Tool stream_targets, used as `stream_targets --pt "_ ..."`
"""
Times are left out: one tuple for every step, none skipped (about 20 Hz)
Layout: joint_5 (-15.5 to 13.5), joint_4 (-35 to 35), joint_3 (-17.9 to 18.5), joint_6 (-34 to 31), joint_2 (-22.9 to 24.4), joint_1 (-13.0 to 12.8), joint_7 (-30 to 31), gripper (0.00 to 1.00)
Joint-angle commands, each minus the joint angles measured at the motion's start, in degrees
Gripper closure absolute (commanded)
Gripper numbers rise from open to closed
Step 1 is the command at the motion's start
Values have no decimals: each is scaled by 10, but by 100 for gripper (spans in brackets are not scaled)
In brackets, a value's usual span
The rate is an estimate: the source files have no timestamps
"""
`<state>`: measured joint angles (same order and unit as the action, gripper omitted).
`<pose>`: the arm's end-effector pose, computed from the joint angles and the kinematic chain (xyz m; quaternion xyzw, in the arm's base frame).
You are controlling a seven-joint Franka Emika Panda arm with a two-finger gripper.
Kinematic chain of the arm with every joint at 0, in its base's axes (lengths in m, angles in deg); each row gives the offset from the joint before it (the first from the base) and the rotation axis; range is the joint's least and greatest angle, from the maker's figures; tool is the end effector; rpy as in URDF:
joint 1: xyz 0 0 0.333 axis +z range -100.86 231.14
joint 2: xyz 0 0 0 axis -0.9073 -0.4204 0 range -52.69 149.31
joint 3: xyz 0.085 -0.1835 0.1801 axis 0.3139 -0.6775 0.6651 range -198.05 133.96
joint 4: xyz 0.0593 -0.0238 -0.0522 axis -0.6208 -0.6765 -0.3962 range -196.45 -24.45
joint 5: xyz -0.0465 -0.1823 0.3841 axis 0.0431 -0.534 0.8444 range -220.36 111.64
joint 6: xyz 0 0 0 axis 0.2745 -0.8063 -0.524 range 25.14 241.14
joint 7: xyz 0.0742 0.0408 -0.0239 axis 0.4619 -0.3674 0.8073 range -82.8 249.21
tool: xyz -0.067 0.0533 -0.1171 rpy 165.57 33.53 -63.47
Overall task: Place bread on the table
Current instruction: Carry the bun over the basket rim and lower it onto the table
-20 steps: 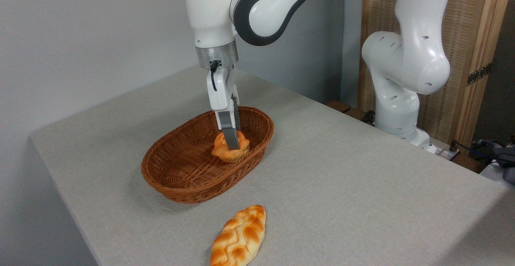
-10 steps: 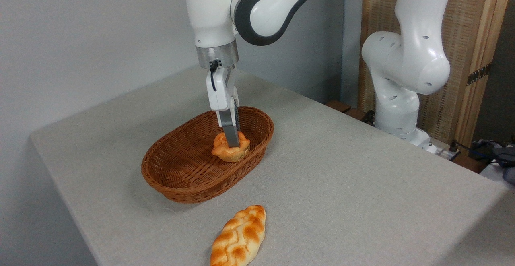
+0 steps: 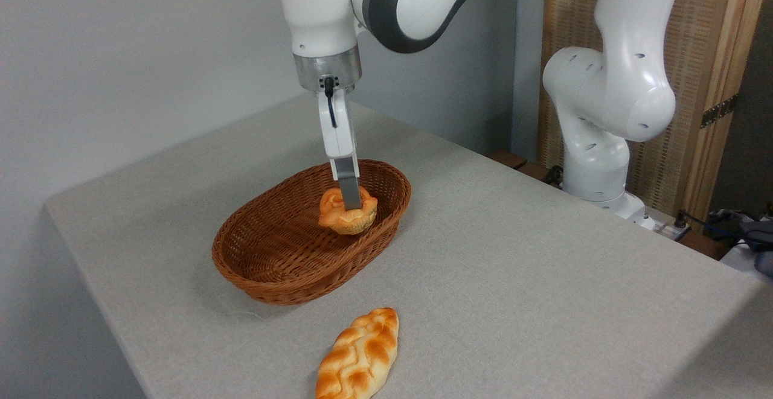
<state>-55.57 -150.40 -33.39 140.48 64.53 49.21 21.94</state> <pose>0.4870 -0.1534 0.3786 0.7771 -0.6293 0.0073 0.0039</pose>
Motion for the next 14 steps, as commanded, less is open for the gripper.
stream_targets --pt "-13 29 28 -43 7 -2 -18 82" --pt "-13 30 34 -49 13 -2 -26 81" --pt "-13 32 39 -57 19 -2 -39 81" --pt "-12 34 51 -72 24 -2 -59 81" --pt "-12 34 63 -91 29 -2 -88 81" --pt "-7 34 70 -107 34 -2 -131 79" --pt "-4 34 80 -119 36 -1 -180 77" --pt "-4 33 97 -127 38 -2 -226 75" --pt "-3 34 111 -127 39 -2 -268 74" --pt "-3 34 122 -127 40 -2 -308 74" --pt "1 34 134 -127 40 -2 -341 73" --pt "14 33 144 -123 39 -1 -374 67" --pt "38 33 158 -120 37 -2 -414 60" --pt "50 33 165 -119 36 -2 -458 58"
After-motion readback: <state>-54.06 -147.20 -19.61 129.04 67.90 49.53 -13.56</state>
